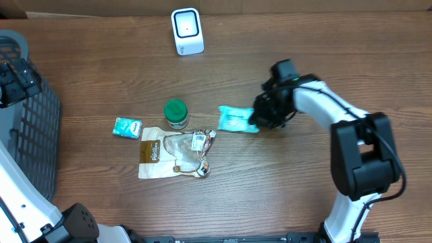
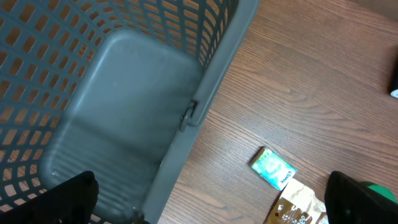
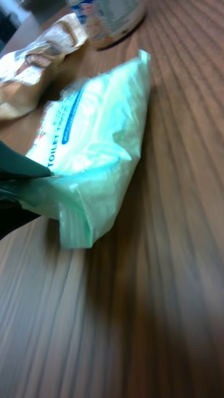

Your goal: Scan the item barcode

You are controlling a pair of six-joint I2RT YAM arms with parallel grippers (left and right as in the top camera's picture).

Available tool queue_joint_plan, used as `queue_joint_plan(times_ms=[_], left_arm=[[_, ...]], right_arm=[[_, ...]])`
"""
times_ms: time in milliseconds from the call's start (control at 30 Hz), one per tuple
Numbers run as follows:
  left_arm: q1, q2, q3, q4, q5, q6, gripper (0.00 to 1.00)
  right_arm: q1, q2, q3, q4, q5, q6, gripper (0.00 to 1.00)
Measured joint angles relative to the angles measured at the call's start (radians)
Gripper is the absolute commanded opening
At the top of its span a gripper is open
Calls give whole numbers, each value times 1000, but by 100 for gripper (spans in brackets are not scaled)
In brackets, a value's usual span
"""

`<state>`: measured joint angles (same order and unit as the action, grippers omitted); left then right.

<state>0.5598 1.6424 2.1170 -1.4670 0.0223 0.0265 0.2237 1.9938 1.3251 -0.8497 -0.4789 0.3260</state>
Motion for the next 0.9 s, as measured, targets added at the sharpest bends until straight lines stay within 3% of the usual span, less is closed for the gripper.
queue_joint_plan(times_ms=[200, 433, 733, 900], left_arm=[[0, 0, 0, 0, 0, 0, 99], [0, 0, 0, 0, 0, 0, 100], [0, 0, 0, 0, 0, 0, 100], [0, 0, 0, 0, 0, 0, 99]], right_arm=[[-67, -16, 25, -66, 14, -241, 4], [-65, -16, 37, -95, 52, -322, 4], [-42, -76, 296, -352, 325, -201, 4], [105, -140, 407, -537, 697, -2, 4]])
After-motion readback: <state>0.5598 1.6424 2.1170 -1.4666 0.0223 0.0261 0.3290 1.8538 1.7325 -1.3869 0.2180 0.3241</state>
